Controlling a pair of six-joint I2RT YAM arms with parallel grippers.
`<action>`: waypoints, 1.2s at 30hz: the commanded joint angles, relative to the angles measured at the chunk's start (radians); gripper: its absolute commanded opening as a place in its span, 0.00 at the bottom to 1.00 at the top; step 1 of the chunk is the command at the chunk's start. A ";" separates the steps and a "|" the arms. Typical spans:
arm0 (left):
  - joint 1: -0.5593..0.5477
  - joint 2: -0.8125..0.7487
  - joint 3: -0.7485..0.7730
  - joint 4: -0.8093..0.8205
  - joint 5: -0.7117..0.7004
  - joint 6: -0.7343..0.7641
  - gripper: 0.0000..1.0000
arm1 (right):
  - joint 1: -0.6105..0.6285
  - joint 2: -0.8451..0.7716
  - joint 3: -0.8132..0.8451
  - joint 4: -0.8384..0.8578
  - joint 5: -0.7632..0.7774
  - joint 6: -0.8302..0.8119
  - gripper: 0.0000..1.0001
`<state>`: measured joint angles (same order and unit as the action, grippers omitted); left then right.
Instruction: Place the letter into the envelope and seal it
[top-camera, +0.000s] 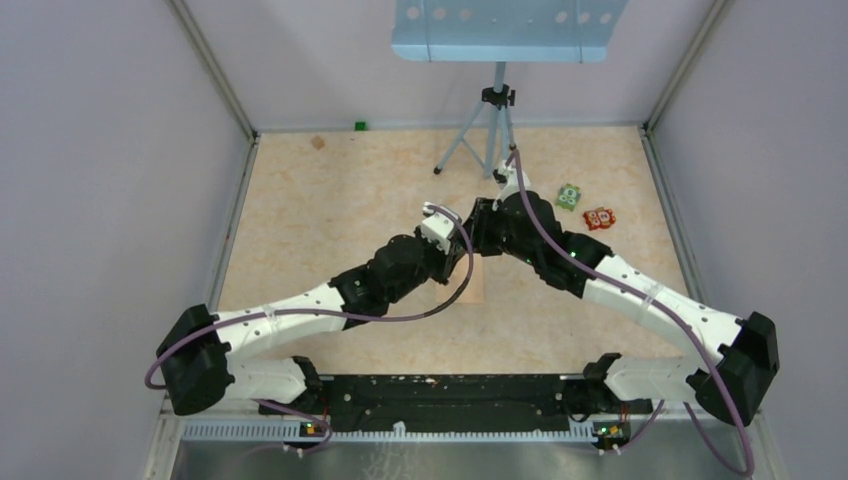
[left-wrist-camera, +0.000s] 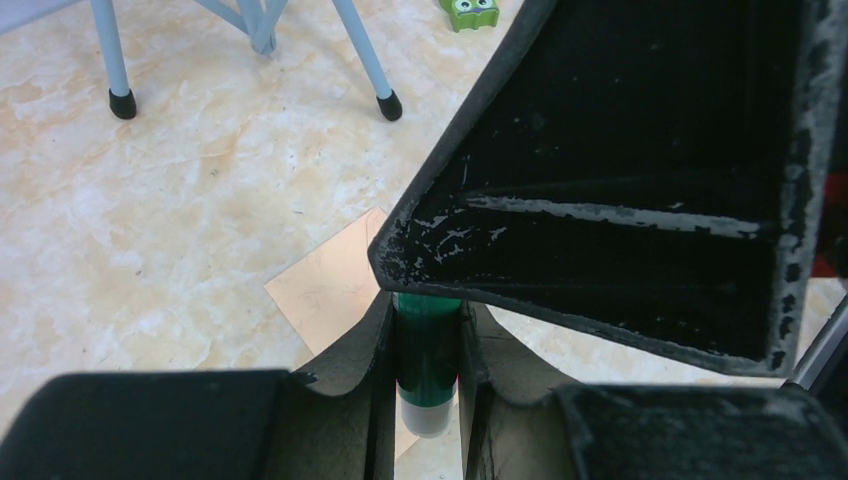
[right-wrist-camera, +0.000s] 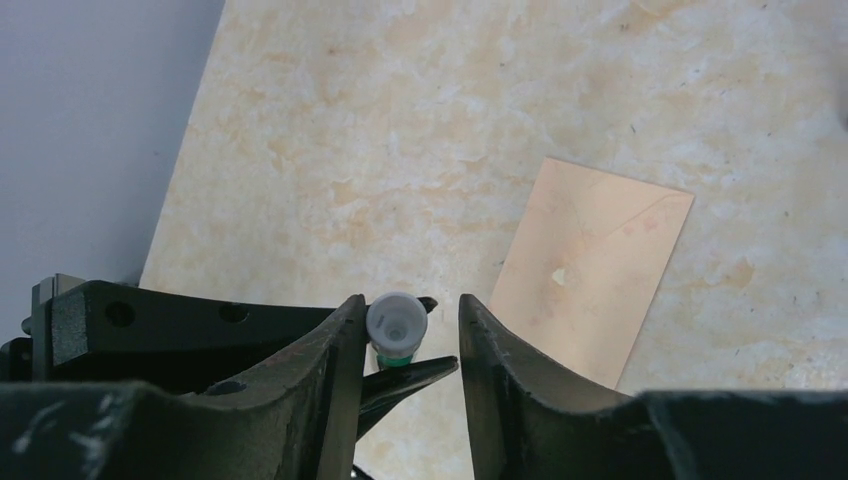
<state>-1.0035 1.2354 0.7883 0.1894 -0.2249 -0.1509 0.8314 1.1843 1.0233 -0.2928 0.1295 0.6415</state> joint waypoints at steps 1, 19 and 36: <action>-0.004 -0.042 -0.009 0.048 0.004 -0.006 0.00 | 0.009 -0.039 0.042 0.032 0.030 -0.025 0.39; 0.039 -0.083 -0.021 0.049 0.139 -0.039 0.00 | -0.008 -0.057 0.032 0.044 -0.043 -0.106 0.00; 0.241 -0.264 -0.084 0.222 0.795 -0.267 0.00 | -0.164 -0.173 -0.059 0.224 -0.806 -0.266 0.09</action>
<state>-0.7750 1.0050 0.6971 0.3210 0.5152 -0.3916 0.6762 1.0405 0.9749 -0.0906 -0.5831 0.4026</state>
